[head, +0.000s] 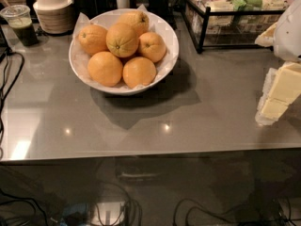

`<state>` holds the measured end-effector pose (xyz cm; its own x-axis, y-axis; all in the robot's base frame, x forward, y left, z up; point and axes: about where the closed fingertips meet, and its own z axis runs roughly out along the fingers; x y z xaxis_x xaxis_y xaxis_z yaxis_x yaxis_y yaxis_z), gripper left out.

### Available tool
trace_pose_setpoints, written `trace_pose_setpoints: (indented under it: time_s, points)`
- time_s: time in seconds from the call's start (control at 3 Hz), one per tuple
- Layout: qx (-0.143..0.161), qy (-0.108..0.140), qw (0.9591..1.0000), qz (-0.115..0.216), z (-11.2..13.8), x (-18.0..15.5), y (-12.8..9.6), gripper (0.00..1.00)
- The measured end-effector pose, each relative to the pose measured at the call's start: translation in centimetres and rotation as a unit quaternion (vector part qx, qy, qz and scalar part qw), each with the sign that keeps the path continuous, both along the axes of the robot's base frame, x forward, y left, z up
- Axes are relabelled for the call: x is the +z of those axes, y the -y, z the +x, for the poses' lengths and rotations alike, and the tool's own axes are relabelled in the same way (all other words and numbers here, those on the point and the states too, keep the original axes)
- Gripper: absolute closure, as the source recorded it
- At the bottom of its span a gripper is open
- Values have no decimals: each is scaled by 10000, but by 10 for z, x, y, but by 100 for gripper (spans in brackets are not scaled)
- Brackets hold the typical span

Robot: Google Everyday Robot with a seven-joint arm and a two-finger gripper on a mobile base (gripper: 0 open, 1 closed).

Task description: Pick orange from white bowl

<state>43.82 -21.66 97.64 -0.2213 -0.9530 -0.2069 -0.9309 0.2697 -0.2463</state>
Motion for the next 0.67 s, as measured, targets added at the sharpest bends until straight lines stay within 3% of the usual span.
trace_pose_setpoints:
  time_s: [0.67]
  points:
    - [173,126,9998,10,7,9,-12,0]
